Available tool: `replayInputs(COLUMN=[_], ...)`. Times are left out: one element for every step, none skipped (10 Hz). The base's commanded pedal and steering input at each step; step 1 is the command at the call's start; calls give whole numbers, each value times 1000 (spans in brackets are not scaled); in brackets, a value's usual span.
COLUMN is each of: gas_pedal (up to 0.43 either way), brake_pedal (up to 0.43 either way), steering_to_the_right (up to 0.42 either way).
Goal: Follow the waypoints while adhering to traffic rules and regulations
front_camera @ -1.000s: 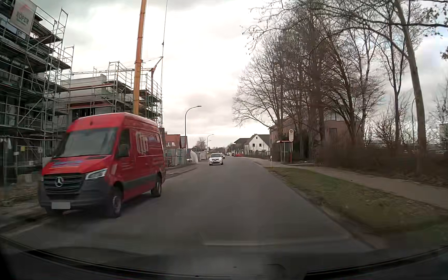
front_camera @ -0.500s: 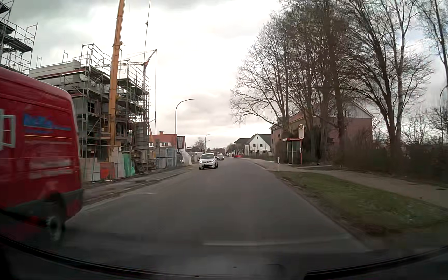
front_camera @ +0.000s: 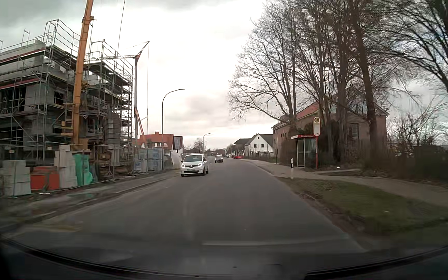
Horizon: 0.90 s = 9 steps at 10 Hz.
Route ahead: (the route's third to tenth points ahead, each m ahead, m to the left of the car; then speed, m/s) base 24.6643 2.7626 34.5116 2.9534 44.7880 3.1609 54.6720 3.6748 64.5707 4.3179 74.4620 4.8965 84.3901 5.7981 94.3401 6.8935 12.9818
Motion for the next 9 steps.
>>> replayInputs(gas_pedal=[169, 169, 169, 169, 169, 169, 169, 169, 169], brake_pedal=[0, 0, 0, 0, 0, 0, 0, 0, 0], steering_to_the_right=[1, 1, 1, 1, 1, 1, -1, -2, -2])
